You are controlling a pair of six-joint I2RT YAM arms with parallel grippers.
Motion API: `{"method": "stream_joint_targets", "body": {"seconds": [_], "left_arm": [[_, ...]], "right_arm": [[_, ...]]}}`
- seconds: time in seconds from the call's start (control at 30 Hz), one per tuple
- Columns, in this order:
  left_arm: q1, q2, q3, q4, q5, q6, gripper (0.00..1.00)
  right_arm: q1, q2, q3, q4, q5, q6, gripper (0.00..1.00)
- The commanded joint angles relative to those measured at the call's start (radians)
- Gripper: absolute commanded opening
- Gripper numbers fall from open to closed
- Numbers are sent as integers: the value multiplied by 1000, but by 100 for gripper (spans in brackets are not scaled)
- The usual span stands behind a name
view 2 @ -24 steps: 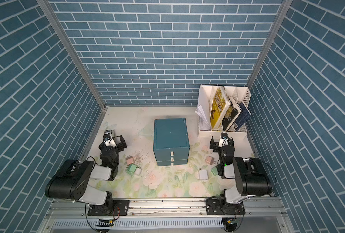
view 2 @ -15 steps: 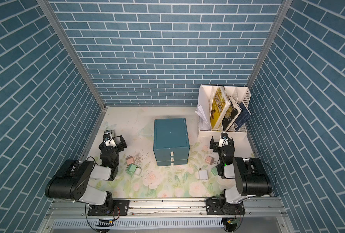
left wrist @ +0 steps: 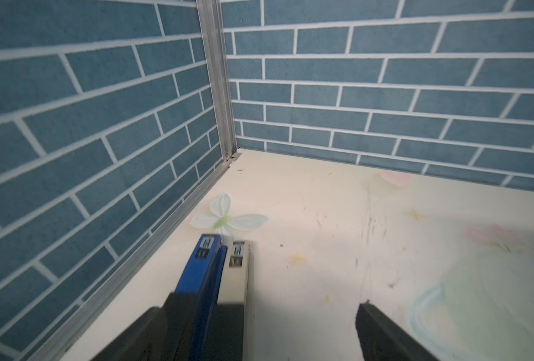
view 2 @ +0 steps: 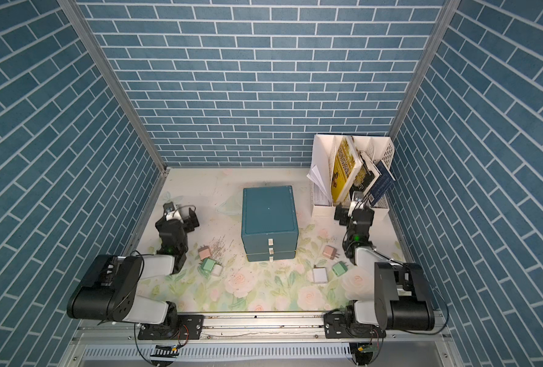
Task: Place the plugs into the drawer by color
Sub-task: Open the drawer in the storage box.
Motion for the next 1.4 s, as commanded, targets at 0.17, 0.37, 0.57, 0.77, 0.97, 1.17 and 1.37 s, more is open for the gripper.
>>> {"method": "stream_joint_targets", "body": {"seconds": [0.17, 0.37, 0.57, 0.77, 0.97, 1.17, 1.37], "left_arm": [[-42, -155, 473, -936, 171, -475, 67], [-377, -332, 398, -966, -3, -471, 80], [-505, -501, 319, -944, -72, -426, 82], [-530, -529, 297, -983, 42, -338, 87], [-554, -551, 273, -953, 130, -367, 90], [-556, -479, 348, -948, 232, -457, 89], [-572, -387, 437, -937, 360, -489, 86]], "right_arm": [[38, -50, 261, -775, 28, 465, 95], [444, -275, 307, -951, 450, 502, 99], [479, -541, 186, -857, 467, 597, 100], [464, -421, 279, -914, 355, 540, 85], [657, -192, 410, -1101, 525, 560, 80], [903, -145, 550, -1337, 556, 625, 62], [1260, -103, 596, -1390, 582, 805, 64]]}}
